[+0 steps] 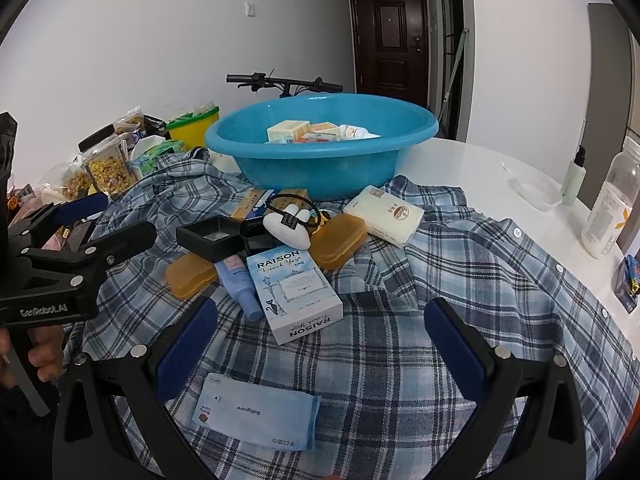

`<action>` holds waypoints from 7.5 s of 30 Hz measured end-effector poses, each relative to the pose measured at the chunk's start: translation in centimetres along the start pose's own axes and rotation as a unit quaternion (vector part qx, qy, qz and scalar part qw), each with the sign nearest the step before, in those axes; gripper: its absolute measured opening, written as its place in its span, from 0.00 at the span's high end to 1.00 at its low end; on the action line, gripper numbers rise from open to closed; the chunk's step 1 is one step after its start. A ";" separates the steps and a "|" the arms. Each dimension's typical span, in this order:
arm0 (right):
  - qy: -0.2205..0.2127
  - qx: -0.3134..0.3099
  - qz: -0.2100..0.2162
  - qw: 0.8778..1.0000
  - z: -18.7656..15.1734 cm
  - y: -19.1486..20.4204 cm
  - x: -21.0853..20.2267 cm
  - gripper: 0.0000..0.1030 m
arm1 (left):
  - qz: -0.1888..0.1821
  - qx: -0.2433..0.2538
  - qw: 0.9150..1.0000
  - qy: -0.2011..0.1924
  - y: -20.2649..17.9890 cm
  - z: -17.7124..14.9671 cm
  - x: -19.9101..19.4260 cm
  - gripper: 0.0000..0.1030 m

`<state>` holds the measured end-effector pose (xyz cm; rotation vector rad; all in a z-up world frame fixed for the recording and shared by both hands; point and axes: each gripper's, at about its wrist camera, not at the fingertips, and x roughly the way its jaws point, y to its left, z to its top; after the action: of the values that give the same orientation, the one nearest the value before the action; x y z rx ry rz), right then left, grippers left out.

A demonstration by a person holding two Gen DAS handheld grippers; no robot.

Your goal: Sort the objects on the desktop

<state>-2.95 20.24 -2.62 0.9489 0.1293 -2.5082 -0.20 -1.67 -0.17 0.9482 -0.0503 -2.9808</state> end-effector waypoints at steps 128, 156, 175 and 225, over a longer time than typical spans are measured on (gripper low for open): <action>0.017 -0.045 -0.005 0.999 -4.0 1.6 -0.4 0.27 | -0.031 -0.024 0.999 0.016 3.0 -0.8 1.5 0.00; 0.010 -0.013 0.053 0.998 -4.1 -2.2 0.1 0.27 | -0.052 -0.031 0.992 0.113 0.5 -1.5 10.4 0.30; -0.018 -0.032 0.029 0.999 -1.0 -0.9 -0.8 0.27 | -0.062 -0.039 0.996 0.045 1.4 -0.7 5.3 0.30; -0.122 -0.029 0.042 0.991 6.9 -1.2 6.7 0.27 | -0.027 -0.009 0.997 0.067 1.5 -1.5 5.6 0.28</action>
<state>-12.05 17.14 -1.80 0.6051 0.0838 -2.5041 -3.89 -3.30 -4.59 1.1640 0.0046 -2.9514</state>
